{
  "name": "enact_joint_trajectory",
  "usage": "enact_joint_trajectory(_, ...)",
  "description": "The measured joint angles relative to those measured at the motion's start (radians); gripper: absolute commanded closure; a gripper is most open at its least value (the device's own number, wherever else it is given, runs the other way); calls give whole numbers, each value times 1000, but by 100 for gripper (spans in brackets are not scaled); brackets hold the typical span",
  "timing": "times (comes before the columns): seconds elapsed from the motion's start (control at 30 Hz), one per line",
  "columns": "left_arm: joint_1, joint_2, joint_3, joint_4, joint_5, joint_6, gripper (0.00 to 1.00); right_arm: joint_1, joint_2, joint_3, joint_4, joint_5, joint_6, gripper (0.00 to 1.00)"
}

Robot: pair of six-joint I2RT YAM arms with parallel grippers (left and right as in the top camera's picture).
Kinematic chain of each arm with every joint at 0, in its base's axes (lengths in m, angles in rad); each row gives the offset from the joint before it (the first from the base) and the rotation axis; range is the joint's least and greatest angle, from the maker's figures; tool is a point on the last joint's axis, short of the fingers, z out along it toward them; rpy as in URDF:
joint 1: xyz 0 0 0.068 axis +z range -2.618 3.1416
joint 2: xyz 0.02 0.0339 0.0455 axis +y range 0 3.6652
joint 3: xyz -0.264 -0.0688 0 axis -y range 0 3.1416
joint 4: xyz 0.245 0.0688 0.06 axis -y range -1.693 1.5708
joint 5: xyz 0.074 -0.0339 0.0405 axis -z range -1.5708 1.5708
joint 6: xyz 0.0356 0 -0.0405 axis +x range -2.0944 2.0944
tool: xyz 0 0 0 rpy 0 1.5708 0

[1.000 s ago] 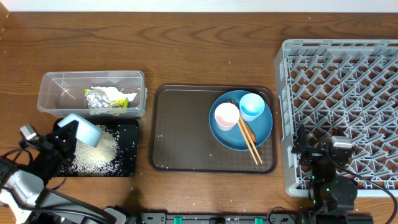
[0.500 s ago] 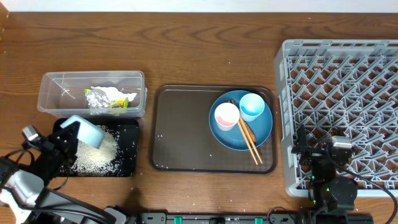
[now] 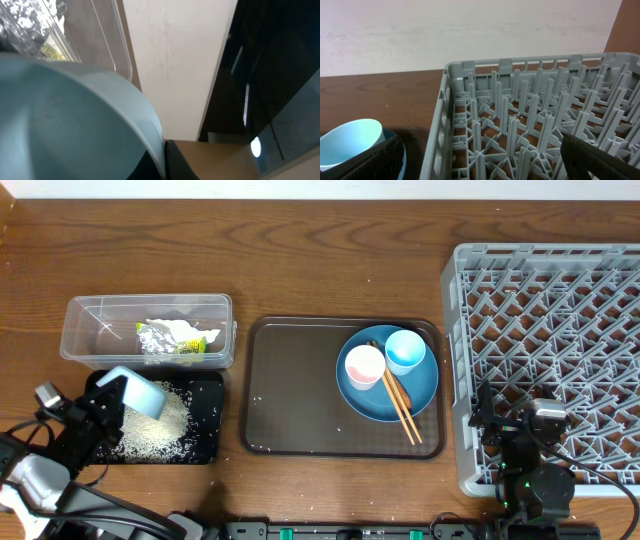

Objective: Sort waste into correct bins and load items into the dishwasher rack
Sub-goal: 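Hold the light-blue plate tilted over the black tray to empty it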

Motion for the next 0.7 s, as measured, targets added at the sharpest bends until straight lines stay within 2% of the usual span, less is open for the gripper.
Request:
enact_joint_trajectory(0.1,-2,0,2,78,-9,-26,94,0,0,0,0,0,0,1)
enact_joint_trajectory(0.3,-28,0,3,72,-11,-42,94,0,0,0,0,0,0,1)
enact_joint_trajectory(0.43,-32,0,3,-5,6,-63,94,0,0,0,0,0,0,1)
enact_joint_trajectory(0.57,-33,-1,2,126,-9,-104,94,0,0,0,0,0,0,1)
enact_joint_trajectory(0.7,-38,-2,3,22,5,-148,94,0,0,0,0,0,0,1)
